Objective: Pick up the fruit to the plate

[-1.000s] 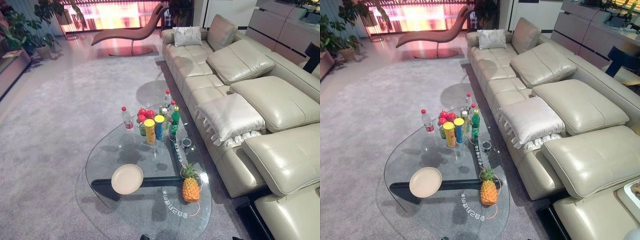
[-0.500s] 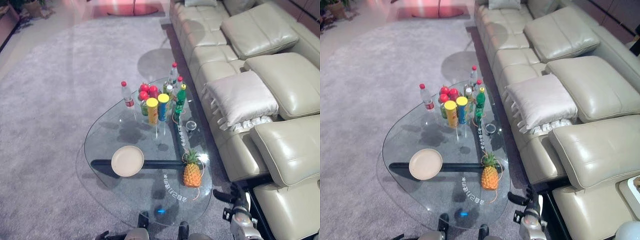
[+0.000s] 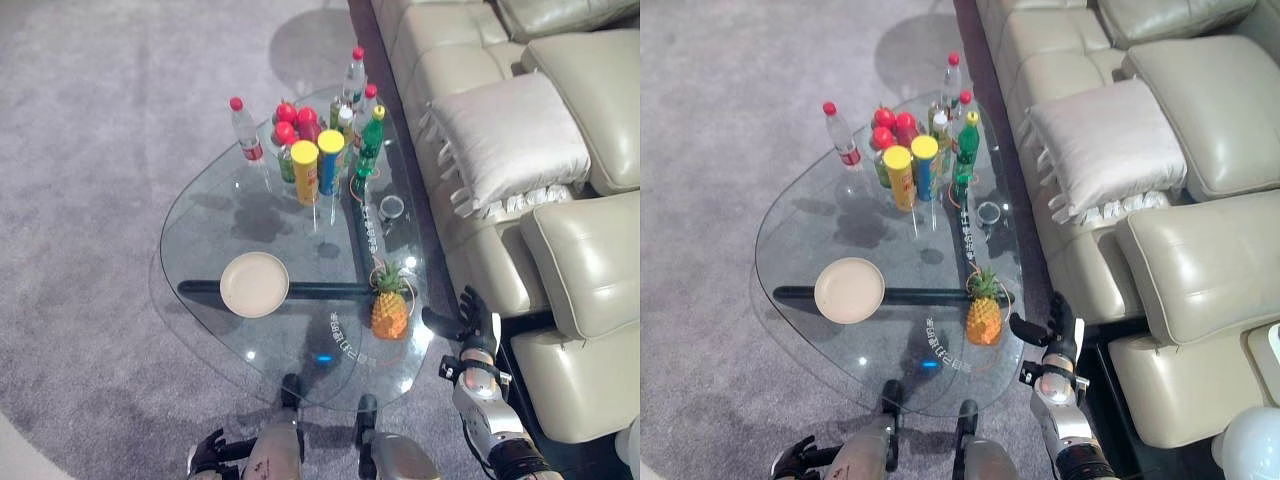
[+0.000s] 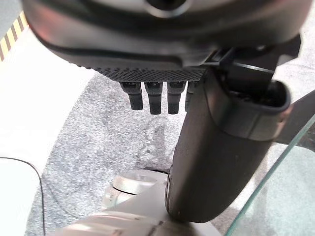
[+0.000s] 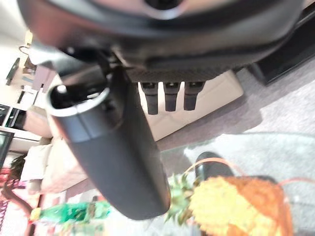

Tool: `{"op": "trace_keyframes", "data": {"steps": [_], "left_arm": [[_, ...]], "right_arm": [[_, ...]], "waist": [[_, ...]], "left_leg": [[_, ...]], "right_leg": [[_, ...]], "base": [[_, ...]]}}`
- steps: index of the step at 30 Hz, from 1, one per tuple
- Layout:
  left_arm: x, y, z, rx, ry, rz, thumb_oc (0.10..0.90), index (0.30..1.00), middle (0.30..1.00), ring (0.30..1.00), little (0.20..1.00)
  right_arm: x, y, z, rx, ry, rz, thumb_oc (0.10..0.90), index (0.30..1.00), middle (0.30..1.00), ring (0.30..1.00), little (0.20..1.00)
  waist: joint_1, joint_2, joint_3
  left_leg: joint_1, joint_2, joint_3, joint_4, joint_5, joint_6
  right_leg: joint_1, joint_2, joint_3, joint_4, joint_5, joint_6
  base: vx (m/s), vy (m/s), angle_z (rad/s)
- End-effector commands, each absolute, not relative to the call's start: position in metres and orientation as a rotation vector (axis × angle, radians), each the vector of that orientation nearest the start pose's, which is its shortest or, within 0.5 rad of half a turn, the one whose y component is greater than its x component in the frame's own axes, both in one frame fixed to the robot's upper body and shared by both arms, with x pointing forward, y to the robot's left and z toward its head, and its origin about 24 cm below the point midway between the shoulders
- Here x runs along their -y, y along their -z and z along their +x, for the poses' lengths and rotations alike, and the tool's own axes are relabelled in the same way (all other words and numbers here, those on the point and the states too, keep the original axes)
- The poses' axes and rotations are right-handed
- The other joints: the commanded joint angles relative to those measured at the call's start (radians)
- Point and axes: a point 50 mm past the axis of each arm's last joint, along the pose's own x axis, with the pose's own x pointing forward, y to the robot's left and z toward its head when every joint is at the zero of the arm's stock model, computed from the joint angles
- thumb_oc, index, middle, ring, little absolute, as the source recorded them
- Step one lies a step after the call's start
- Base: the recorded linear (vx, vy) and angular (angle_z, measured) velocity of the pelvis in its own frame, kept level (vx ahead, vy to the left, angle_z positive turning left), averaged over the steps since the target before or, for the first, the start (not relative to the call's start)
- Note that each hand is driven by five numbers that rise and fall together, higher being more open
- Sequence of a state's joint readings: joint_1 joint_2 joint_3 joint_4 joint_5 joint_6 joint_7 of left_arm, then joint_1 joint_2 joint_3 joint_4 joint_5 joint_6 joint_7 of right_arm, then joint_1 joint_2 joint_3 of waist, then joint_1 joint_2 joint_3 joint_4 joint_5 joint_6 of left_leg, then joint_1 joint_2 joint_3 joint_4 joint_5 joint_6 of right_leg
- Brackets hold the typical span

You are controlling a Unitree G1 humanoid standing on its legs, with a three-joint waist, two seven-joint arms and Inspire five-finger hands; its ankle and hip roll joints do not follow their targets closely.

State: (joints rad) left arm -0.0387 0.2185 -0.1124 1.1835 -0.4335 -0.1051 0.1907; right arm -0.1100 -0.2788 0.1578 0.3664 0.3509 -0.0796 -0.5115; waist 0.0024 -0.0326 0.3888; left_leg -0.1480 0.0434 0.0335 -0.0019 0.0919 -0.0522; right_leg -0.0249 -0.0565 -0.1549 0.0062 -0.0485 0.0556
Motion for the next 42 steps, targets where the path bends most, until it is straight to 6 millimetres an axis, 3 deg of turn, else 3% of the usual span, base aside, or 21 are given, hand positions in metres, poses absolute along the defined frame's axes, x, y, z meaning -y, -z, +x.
{"op": "trace_keyframes", "data": {"steps": [1, 4, 11, 16, 30, 35, 42], "left_arm": [[-0.241, 0.149, 0.115, -1.007, -0.481, 0.01, 0.8, 0.9, 0.9, 0.9, 0.9], [-0.239, 0.142, 0.136, -0.94, -0.465, -0.016, 0.8, 0.9, 0.9, 0.9, 0.9], [-0.227, 0.131, 0.161, -0.854, -0.449, -0.076, 0.8, 0.9, 0.9, 0.9, 0.9], [-0.219, 0.127, 0.173, -0.821, -0.435, -0.098, 0.8, 0.9, 0.9, 0.9, 0.9], [-0.215, 0.12, 0.185, -0.775, -0.429, -0.144, 0.8, 0.9, 0.9, 0.9, 0.9], [-0.216, 0.121, 0.184, -0.775, -0.439, -0.147, 0.8, 0.9, 0.9, 0.9, 0.9], [-0.217, 0.121, 0.183, -0.773, -0.446, -0.145, 0.8, 0.9, 0.9, 0.9, 0.9]], "right_arm": [[0.213, -0.048, 0.271, 0.054, 0.46, -0.026, 0.8, 0.9, 0.9, 0.9, 0.9], [0.205, -0.069, 0.283, 0.124, 0.436, -0.001, 0.8, 0.9, 0.9, 0.9, 0.9], [0.19, -0.094, 0.3, 0.192, 0.433, 0.0, 0.8, 0.9, 0.9, 0.9, 0.9], [0.189, -0.103, 0.307, 0.217, 0.508, -0.06, 0.8, 0.9, 0.9, 0.9, 0.9], [0.177, -0.094, 0.318, 0.129, 0.484, -0.028, 0.8, 0.9, 0.9, 0.9, 0.9], [0.171, -0.079, 0.318, 0.033, 0.433, 0.109, 0.8, 0.9, 0.9, 0.9, 0.9], [0.161, -0.068, 0.315, -0.012, 0.371, 0.091, 0.8, 0.9, 0.9, 0.9, 0.9]], "waist": [[0.013, -0.025, -0.012], [0.019, -0.018, 0.037], [0.031, -0.008, 0.116], [0.035, 0.001, 0.131], [0.039, 0.011, 0.131], [0.04, 0.01, 0.131], [0.04, 0.01, 0.131]], "left_leg": [[-0.063, -0.015, 0.041, 0.165, -0.085, 0.025], [-0.127, -0.018, 0.044, 0.204, -0.079, 0.021], [-0.218, -0.021, 0.033, 0.277, -0.085, 0.02], [-0.283, -0.028, 0.029, 0.309, -0.088, 0.021], [-0.341, -0.049, 0.039, 0.298, -0.089, 0.034], [-0.345, -0.052, 0.039, 0.294, -0.09, 0.033], [-0.342, -0.058, 0.038, 0.296, -0.093, 0.036]], "right_leg": [[-0.136, -0.029, -0.022, 0.123, 0.049, -0.026], [-0.191, -0.031, -0.029, 0.141, 0.057, -0.029], [-0.268, -0.032, -0.033, 0.185, 0.055, -0.04], [-0.328, -0.036, -0.028, 0.204, 0.059, -0.039], [-0.405, -0.042, -0.008, 0.206, 0.076, -0.024], [-0.415, -0.046, -0.008, 0.206, 0.08, -0.022], [-0.417, -0.052, -0.009, 0.211, 0.078, -0.022]], "base": [[-0.06, 0.002, -0.01], [-0.13, 0.021, -0.01], [-0.08, 0.039, -0.03], [-0.04, 0.041, 0.02], [-0.01, 0.052, 0.01], [0.0, 0.012, 0.0], [0.0, 0.0, 0.0]]}}
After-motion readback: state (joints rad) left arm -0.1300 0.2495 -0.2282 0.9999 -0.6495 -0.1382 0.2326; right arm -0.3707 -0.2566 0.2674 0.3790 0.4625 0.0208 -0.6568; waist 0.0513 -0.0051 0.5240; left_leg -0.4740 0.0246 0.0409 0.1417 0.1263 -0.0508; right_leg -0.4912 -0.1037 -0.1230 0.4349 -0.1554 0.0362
